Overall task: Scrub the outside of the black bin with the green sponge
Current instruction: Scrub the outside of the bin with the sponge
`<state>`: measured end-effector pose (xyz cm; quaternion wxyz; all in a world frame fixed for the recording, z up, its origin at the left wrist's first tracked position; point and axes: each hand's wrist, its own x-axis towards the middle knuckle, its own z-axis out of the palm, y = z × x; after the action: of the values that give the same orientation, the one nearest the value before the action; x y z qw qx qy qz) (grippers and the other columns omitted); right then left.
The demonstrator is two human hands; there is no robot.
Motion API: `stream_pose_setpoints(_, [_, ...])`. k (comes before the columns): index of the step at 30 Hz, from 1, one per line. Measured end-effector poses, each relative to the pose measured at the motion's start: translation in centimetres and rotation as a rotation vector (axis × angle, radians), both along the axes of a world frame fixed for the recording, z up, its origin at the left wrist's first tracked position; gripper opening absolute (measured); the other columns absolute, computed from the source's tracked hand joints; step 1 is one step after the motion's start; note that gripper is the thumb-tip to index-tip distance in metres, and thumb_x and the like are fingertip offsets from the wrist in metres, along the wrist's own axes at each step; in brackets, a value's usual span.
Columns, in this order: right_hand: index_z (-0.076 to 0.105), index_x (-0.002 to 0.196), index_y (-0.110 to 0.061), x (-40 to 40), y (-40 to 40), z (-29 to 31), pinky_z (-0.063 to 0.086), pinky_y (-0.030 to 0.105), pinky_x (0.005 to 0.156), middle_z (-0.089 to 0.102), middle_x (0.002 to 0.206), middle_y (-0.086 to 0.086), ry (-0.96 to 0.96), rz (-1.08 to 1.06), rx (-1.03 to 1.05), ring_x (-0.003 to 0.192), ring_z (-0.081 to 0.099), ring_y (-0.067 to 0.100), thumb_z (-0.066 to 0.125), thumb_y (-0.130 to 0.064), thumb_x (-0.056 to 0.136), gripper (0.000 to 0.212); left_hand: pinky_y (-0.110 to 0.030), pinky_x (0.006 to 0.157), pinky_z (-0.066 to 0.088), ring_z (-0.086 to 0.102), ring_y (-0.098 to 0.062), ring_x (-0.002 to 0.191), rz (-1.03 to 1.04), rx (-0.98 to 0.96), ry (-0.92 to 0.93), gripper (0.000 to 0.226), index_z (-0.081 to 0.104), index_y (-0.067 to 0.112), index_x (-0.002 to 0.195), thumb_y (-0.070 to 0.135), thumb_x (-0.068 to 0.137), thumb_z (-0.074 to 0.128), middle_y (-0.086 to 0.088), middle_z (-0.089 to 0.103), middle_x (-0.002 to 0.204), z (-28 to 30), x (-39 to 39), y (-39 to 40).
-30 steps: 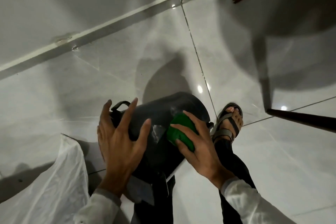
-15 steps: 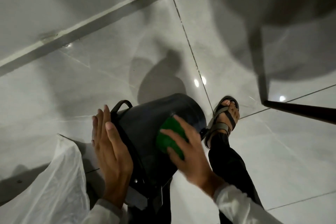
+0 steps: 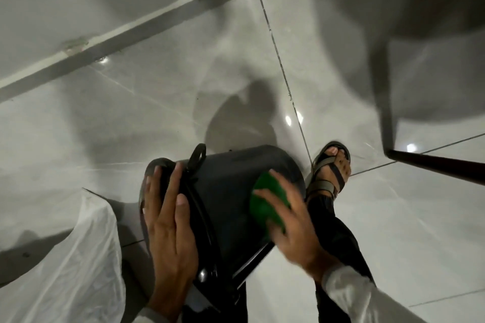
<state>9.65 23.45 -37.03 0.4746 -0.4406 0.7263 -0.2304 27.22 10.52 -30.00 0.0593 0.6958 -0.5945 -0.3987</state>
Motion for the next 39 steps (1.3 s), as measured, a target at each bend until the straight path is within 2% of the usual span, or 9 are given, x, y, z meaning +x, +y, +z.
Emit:
stream_pose_setpoints(4, [0.067, 0.127, -0.017, -4.4, -5.5, -6.2, 0.049, 0.055, 0.112, 0.065, 0.137, 0.011, 0.012, -0.330, 0.434, 0.125, 0.063, 0.036, 0.031, -0.049, 0.086, 0.063, -0.069, 0.136, 0.014, 0.017, -0.005, 0.168, -0.102, -0.026, -0.037, 0.053, 0.040, 0.039, 0.159, 0.043, 0.107, 0.031, 0.004, 0.033, 0.176, 0.4, -2.4, 1.2])
stream_pose_setpoints(8, [0.067, 0.127, -0.034, -1.7, -9.5, -1.8, 0.044, 0.050, 0.119, 0.054, 0.153, -0.002, -0.143, -0.213, 0.268, 0.139, 0.052, 0.025, 0.048, -0.037, 0.086, 0.045, -0.077, 0.131, 0.019, 0.025, -0.025, 0.167, -0.071, -0.041, -0.037, 0.051, 0.043, 0.040, 0.157, 0.045, 0.107, 0.034, 0.000, 0.037, 0.175, 0.5, -3.2, 0.8])
stream_pose_setpoints(15, [0.042, 0.145, -0.061, 1.5, 2.9, 4.0, 0.023, 0.017, 0.130, 0.012, 0.174, -0.020, -0.196, -0.194, 0.018, 0.162, 0.017, 0.006, 0.047, -0.021, 0.087, 0.070, -0.076, 0.131, 0.022, 0.027, -0.029, 0.168, 0.008, 0.007, -0.045, 0.049, 0.050, 0.050, 0.148, 0.060, 0.102, 0.037, -0.004, 0.036, 0.177, 0.8, -3.5, 0.2])
stream_pose_setpoints(18, [0.047, 0.134, -0.065, -2.4, 1.4, -1.9, 0.040, 0.042, 0.125, 0.044, 0.156, -0.010, -0.128, -0.471, 0.254, 0.148, 0.045, 0.015, 0.037, -0.026, 0.091, 0.059, -0.075, 0.133, 0.019, 0.024, -0.028, 0.168, -0.004, 0.000, -0.061, 0.051, 0.050, 0.049, 0.148, 0.060, 0.101, 0.036, -0.005, 0.037, 0.177, 1.2, -4.5, 0.6])
stream_pose_setpoints(21, [0.068, 0.128, -0.025, -3.7, -4.9, -4.1, 0.045, 0.053, 0.116, 0.059, 0.141, 0.010, -0.035, -0.419, 0.378, 0.131, 0.056, 0.033, 0.044, -0.028, 0.092, 0.044, -0.075, 0.132, 0.020, 0.026, -0.030, 0.168, -0.015, -0.018, -0.085, 0.054, 0.053, 0.045, 0.150, 0.060, 0.101, 0.035, -0.007, 0.038, 0.176, 1.2, -5.2, 0.9])
stream_pose_setpoints(26, [0.064, 0.138, -0.037, 1.4, -7.1, 3.8, 0.021, 0.045, 0.129, 0.033, 0.171, 0.001, -0.184, -0.103, 0.046, 0.157, 0.025, 0.022, 0.053, -0.030, 0.090, 0.050, -0.070, 0.132, 0.027, 0.031, -0.027, 0.166, 0.066, -0.016, -0.070, 0.063, 0.055, 0.035, 0.156, 0.060, 0.103, 0.032, -0.005, 0.039, 0.176, 0.2, -3.3, 0.6])
stream_pose_setpoints(30, [0.059, 0.143, -0.040, 3.2, 0.0, 5.7, 0.027, 0.064, 0.128, 0.014, 0.177, -0.007, -0.253, -0.095, -0.088, 0.165, 0.012, 0.022, 0.057, -0.028, 0.095, 0.050, -0.048, 0.137, 0.026, 0.031, -0.021, 0.165, 0.111, -0.017, -0.052, 0.067, 0.055, 0.029, 0.158, 0.059, 0.102, 0.033, -0.006, 0.042, 0.174, -0.3, -2.2, 0.1])
stream_pose_setpoints(35, [0.046, 0.154, -0.045, 3.7, 3.8, 6.0, 0.023, 0.055, 0.133, 0.004, 0.180, -0.002, -0.188, 0.042, -0.118, 0.168, 0.007, 0.027, 0.066, -0.012, 0.096, 0.070, -0.030, 0.131, 0.021, 0.031, -0.018, 0.165, 0.099, 0.006, -0.055, 0.061, 0.055, 0.027, 0.159, 0.051, 0.105, 0.037, -0.006, 0.043, 0.174, -0.6, -2.1, -0.3])
stream_pose_setpoints(39, [0.037, 0.158, -0.045, 3.0, -1.0, 4.8, 0.027, 0.048, 0.130, 0.016, 0.178, 0.002, -0.137, 0.002, -0.140, 0.165, 0.017, 0.025, 0.045, -0.044, 0.109, 0.049, -0.025, 0.128, 0.021, 0.030, -0.008, 0.159, 0.094, -0.001, -0.046, 0.060, 0.052, 0.025, 0.160, 0.047, 0.107, 0.035, -0.007, 0.044, 0.173, -0.9, -1.5, -0.4])
